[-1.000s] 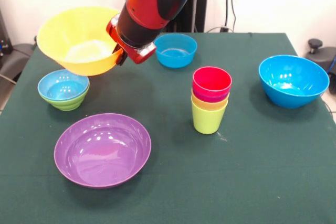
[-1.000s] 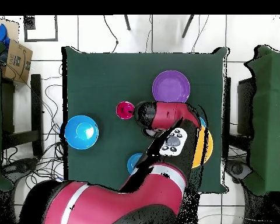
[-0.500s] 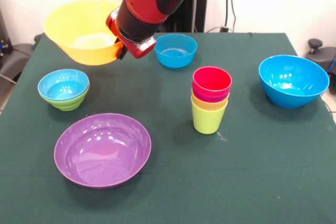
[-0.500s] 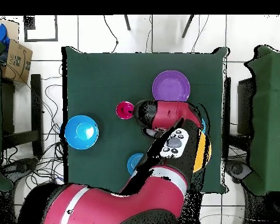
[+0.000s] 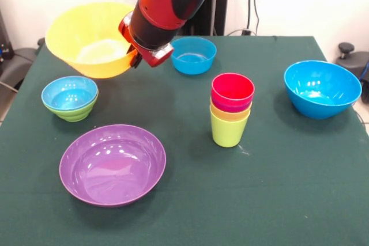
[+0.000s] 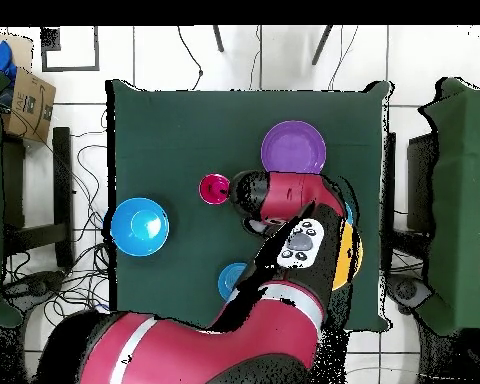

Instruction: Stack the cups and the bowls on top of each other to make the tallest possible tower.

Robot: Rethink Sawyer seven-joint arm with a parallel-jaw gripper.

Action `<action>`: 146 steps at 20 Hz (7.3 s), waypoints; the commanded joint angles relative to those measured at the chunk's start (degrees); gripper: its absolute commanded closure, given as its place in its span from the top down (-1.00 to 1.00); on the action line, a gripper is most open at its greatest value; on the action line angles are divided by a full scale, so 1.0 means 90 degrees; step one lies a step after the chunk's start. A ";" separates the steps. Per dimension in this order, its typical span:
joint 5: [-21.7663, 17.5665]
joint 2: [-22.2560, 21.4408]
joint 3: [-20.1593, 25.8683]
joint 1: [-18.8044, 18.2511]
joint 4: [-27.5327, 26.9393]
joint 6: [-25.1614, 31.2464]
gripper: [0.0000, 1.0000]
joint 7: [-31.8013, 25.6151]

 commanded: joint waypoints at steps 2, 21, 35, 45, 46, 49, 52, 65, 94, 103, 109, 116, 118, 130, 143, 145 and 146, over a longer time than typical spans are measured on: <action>-0.0186 0.0420 0.0973 -0.0267 -0.0673 0.0402 -1.00 -0.0749; 0.0063 0.1085 0.1278 -0.0389 -0.2476 0.1689 -1.00 -0.0642; 0.0251 0.1421 0.1359 -0.0393 -0.3628 0.2883 -1.00 -0.0486; 0.0387 0.1646 0.1391 -0.0453 -0.4215 0.3249 -1.00 -0.0450; 0.0415 0.1661 0.1381 -0.0458 -0.4300 0.3346 -1.00 -0.0464; 0.0493 0.1735 0.1347 -0.0482 -0.4618 0.3663 -1.00 -0.0504; 0.0556 0.1804 0.1323 -0.0516 -0.4912 0.3959 -1.00 -0.0545; 0.0784 0.2449 0.1287 -0.0699 -0.5848 0.4048 -1.00 -0.0522; 0.0951 0.2795 0.1082 -0.0678 -0.6443 0.4070 -1.00 -0.0318; 0.1508 0.3336 0.0664 -0.0807 -0.7763 0.5221 -1.00 -0.0210; 0.2046 0.3672 0.0128 -0.0918 -0.8135 0.5265 -1.00 -0.0226; 0.2599 0.4019 -0.0566 -0.1022 -0.8272 0.4838 -1.00 -0.0234; 0.2820 0.4127 -0.0786 -0.1076 -0.8320 0.4723 -1.00 -0.0266; 0.4781 0.4625 -0.2974 -0.1571 -0.8646 0.4417 -1.00 -0.0651; 0.6423 0.4821 -0.4903 -0.1852 -0.8608 0.3938 -1.00 -0.0862; 0.6604 0.4832 -0.5121 -0.1874 -0.8595 0.3883 -1.00 -0.0877; 0.6669 0.4823 -0.5209 -0.1880 -0.8586 0.3879 -1.00 -0.0897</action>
